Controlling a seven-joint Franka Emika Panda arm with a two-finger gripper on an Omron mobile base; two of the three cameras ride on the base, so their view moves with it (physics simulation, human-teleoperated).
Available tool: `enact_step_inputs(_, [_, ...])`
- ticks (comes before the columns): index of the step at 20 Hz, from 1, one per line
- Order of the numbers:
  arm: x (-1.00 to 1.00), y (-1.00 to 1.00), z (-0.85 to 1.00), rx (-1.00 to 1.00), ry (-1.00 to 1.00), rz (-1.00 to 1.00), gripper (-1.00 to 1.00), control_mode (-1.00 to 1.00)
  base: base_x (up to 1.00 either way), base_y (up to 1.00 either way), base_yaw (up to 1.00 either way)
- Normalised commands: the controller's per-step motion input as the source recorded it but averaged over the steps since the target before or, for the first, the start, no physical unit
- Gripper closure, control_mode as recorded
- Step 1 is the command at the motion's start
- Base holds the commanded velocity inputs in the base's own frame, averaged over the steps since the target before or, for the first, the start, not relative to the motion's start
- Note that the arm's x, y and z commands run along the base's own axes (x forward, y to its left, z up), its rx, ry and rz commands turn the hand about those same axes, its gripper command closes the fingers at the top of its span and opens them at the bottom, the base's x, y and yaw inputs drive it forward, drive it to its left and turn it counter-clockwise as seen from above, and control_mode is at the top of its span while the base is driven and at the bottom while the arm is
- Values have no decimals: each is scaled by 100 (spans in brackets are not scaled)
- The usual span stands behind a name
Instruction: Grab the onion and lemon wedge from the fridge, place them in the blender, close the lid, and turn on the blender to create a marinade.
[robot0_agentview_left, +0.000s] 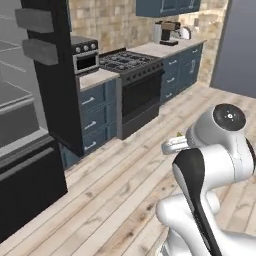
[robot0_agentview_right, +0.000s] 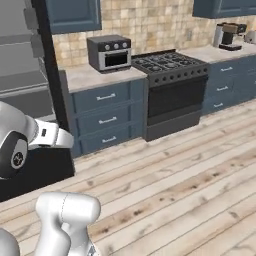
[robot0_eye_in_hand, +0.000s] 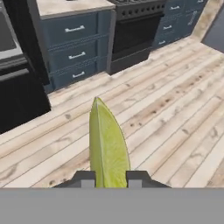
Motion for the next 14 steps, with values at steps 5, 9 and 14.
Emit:
enact_step_inputs(5, [0, 0, 0, 0, 0, 0, 100, 100, 0, 0, -84])
enact_step_inputs(9, [0, 0, 0, 0, 0, 0, 100, 100, 3, 0, -79])
enact_step_inputs(14, [0, 0, 0, 0, 0, 0, 100, 100, 11, 0, -76])
